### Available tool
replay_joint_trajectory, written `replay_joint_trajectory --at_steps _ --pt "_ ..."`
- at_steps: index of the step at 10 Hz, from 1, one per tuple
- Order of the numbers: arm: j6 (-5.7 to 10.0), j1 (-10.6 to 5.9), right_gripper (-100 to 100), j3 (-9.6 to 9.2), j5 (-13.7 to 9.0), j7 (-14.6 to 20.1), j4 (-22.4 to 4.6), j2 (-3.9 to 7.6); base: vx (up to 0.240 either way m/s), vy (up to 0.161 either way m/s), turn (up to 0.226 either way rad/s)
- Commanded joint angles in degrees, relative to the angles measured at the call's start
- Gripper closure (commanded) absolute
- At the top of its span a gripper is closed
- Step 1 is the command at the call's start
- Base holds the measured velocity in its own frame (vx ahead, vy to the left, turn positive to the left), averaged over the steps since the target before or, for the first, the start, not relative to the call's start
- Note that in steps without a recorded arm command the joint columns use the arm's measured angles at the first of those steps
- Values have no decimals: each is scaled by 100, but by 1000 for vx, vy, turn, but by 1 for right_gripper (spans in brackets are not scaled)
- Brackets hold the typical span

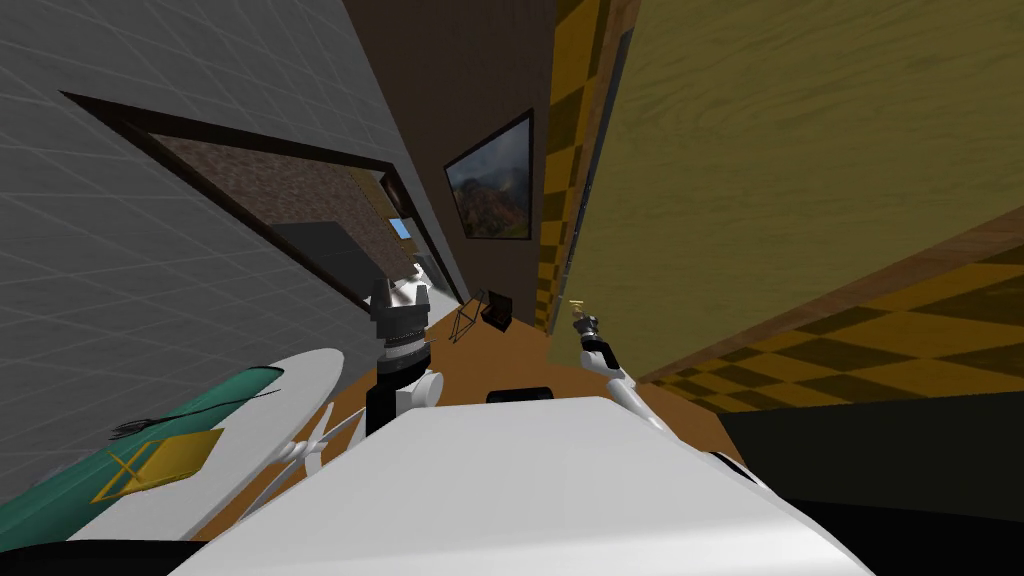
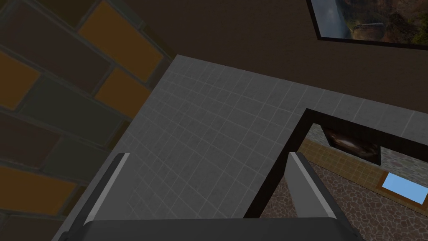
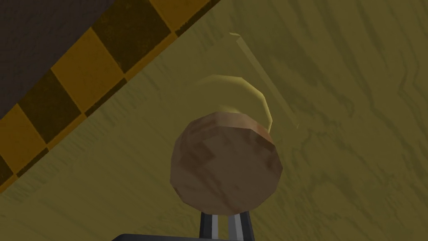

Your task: Pull the door open

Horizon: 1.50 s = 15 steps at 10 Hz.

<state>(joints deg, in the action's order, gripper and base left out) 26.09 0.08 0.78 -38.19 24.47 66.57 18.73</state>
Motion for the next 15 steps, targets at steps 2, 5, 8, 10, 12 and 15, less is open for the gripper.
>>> replay_joint_trajectory --at_steps 2,5,8,10,12,15 --pt "39 -30 100 -11 -420 429 138 32 -64 -35 164" --pt "-30 137 -100 -150 -736 685 268 -141 -92 -39 1" --pt "-48 216 -100 -230 -994 915 447 -235 -101 -39 7" --pt "-58 258 -100 -273 -1132 1038 542 -286 -48 -16 2" --pt "-68 301 -100 -316 -1273 1163 639 -337 -43 -8 29" --pt "-97 427 -100 -443 -1683 1526 922 -487 -65 -23 37"
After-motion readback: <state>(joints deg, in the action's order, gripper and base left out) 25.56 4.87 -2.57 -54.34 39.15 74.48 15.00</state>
